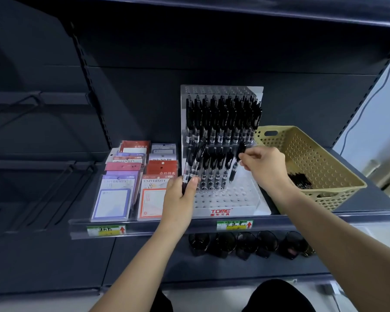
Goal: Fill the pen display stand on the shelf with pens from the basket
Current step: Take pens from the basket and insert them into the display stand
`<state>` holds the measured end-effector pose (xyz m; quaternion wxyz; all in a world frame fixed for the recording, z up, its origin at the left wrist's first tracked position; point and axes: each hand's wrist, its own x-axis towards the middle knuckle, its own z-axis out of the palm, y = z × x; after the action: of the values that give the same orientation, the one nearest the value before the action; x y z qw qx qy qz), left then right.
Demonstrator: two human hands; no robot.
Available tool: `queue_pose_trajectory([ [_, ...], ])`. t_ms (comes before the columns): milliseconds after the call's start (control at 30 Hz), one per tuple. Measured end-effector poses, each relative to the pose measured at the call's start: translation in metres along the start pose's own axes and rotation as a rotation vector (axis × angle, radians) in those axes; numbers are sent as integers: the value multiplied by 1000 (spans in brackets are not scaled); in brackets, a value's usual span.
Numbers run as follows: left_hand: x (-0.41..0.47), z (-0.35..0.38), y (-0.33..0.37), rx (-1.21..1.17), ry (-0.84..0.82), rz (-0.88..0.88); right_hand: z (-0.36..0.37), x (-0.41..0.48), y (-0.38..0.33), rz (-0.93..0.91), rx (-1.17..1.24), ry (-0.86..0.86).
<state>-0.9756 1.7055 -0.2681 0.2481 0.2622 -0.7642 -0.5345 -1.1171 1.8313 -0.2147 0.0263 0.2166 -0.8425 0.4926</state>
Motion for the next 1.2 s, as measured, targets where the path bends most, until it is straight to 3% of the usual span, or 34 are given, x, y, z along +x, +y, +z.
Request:
queue_pose_trajectory([
  [333, -6, 0, -1, -14, -104, -45, 14, -2, 18, 81, -63, -102],
  [500, -9, 6, 4, -53, -146, -28, 6, -11, 6, 37, -27, 52],
  [667, -11, 17, 9, -115, -129, -4, 3, -27, -22, -29, 184, -189],
  [933, -14, 21, 13, 2, -135, 21, -5, -30, -24, 81, 283, -246],
  [1100, -10, 19, 9, -27, -114, 17, -30, -16, -21, 62, 302, -96],
  [1200, -11, 15, 11, -31, -110, 18, -39, -5, -13, 18, 175, 29],
])
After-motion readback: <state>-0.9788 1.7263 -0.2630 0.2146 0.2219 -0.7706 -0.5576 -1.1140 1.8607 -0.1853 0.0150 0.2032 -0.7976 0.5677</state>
